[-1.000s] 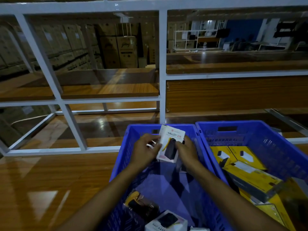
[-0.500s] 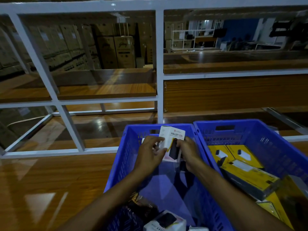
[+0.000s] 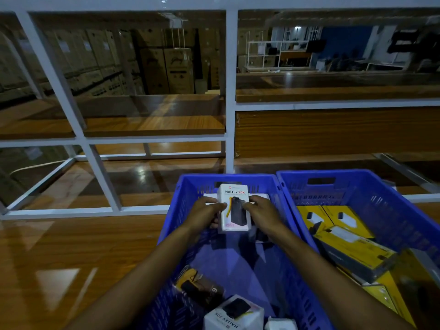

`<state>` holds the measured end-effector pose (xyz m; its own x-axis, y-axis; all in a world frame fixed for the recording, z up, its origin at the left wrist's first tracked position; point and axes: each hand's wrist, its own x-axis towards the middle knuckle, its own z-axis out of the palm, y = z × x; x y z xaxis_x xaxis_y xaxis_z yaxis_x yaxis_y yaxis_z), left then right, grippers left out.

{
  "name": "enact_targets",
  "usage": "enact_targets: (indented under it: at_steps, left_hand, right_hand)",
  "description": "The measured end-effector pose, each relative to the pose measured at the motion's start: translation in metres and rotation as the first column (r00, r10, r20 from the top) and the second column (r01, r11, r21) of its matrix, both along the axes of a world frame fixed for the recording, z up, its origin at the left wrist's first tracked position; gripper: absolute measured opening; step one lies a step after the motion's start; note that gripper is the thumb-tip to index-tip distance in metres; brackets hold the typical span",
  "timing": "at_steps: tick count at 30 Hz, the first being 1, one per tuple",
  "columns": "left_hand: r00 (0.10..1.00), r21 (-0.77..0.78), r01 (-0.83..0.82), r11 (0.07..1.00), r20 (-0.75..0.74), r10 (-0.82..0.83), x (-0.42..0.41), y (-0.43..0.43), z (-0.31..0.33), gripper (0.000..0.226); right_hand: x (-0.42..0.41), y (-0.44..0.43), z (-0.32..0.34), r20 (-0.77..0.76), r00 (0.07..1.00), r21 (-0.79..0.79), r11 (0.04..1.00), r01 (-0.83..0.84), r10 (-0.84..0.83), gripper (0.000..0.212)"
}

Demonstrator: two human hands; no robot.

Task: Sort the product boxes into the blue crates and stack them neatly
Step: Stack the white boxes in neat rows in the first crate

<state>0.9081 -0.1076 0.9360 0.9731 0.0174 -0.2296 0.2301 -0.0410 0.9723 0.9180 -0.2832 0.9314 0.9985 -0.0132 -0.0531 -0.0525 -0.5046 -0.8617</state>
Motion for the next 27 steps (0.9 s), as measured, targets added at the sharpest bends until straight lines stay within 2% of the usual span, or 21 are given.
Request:
enact_targets:
  at_steps: [3, 7, 11, 14, 20, 23, 27]
  left_hand:
    - [0.997, 0.099, 0.078, 0.992, 0.005, -0.079, 0.003, 0.003, -0.006, 0.014]
    - [0.986, 0.261, 0.154, 0.953, 0.022, -0.165, 0.01, -0.001, -0.012, 0.024]
    - [0.977, 0.481, 0.177, 0.859, 0.019, -0.212, 0.025, -0.005, -0.022, 0.038]
    - [0.976, 0.582, 0.174, 0.794, 0.005, -0.218, 0.037, -0.008, -0.035, 0.048]
    - [0.977, 0.718, 0.158, 0.678, -0.013, -0.214, 0.053, -0.02, -0.054, 0.051]
    - [0.977, 0.719, 0.151, 0.678, -0.006, -0.211, 0.053, -0.025, -0.062, 0.045]
    - [0.972, 0.69, 0.181, 0.701, -0.014, -0.236, 0.048, -0.029, -0.075, 0.038]
  right_hand:
    - [0.0, -0.002, -0.004, 0.025, 0.997, -0.121, 0.99, -0.066, 0.07, 0.023]
    - [0.002, -0.005, -0.012, 0.021, 0.993, -0.272, 0.956, -0.11, 0.12, 0.03]
    - [0.009, -0.005, -0.018, 0.0, 0.991, -0.394, 0.911, -0.123, 0.134, 0.03]
    - [0.024, -0.007, -0.029, 0.022, 0.992, -0.501, 0.86, -0.096, 0.124, 0.026]
    - [0.02, -0.006, -0.017, 0.018, 0.993, -0.628, 0.774, -0.08, 0.117, 0.027]
    - [0.023, -0.006, -0.021, 0.026, 0.99, -0.673, 0.735, -0.082, 0.135, 0.025]
    - [0.024, -0.006, -0.028, -0.003, 0.978, -0.709, 0.69, -0.147, 0.206, 0.037]
